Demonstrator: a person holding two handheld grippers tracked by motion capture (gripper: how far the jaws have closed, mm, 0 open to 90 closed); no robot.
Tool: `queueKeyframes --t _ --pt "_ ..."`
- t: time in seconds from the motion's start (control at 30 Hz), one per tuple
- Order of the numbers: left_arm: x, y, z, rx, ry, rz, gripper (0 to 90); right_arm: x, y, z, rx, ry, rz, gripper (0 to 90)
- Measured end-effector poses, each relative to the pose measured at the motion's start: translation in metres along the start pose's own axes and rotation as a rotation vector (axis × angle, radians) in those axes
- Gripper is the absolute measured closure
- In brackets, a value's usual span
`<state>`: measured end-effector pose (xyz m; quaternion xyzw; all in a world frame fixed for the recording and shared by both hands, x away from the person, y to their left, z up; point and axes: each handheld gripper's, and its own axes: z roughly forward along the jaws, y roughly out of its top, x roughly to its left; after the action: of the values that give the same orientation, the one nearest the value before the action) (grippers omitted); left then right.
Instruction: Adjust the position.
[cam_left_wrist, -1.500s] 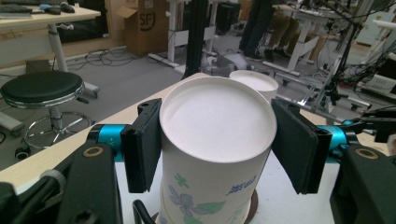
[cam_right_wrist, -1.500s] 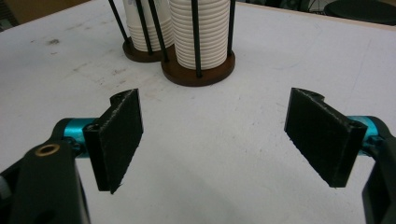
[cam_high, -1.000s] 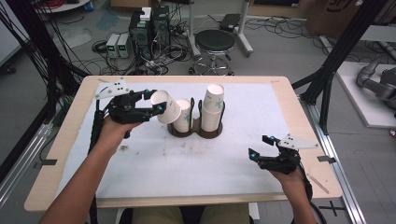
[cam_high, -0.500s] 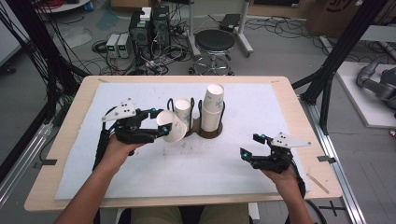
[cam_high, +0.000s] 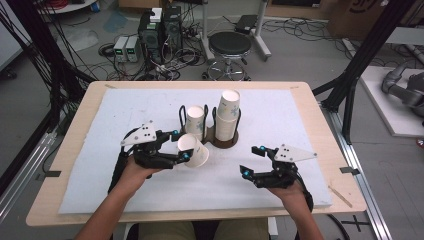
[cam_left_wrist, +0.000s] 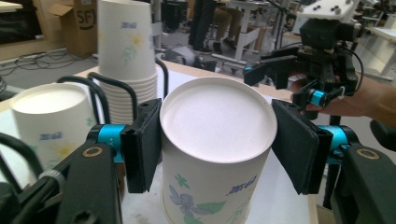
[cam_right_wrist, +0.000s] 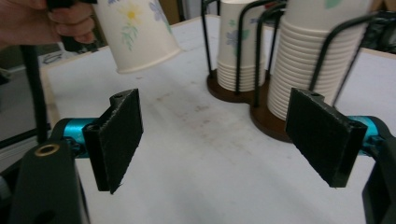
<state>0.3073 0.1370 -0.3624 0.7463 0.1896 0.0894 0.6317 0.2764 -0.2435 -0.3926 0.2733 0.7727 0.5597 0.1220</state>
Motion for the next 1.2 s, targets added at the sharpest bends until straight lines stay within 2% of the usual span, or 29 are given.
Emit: queueKeyframes --t 0.13,0.27,0.3,0.37,0.47,0.63,1.2 --pt "-0.004 -0.003 0.002 0.003 -0.028 0.009 36.7 0.006 0.005 0.01 -0.01 0.034 -0.012 19.8" --pt "-0.008 -0.006 0.004 -0.005 -0.054 0.006 36.7 0.011 0.008 0.023 0.015 0.084 -0.042 19.8" --pt "-0.008 -0.006 0.004 -0.005 -0.054 0.006 36.7 0.011 0.008 0.023 0.015 0.084 -0.042 19.8" --pt "-0.01 -0.007 0.006 0.005 -0.061 0.013 36.7 0.014 0.012 0.032 0.034 0.115 -0.058 19.8" --pt "-0.011 -0.007 0.007 0.009 -0.07 0.016 36.7 0.015 0.015 0.038 0.043 0.13 -0.066 19.9" --pt "-0.013 -0.008 0.01 0.016 -0.089 0.02 36.7 0.018 0.019 0.051 0.079 0.184 -0.092 19.8" --pt "-0.019 -0.01 0.02 0.031 -0.122 0.025 36.8 0.026 0.019 0.076 0.13 0.261 -0.144 19.9"
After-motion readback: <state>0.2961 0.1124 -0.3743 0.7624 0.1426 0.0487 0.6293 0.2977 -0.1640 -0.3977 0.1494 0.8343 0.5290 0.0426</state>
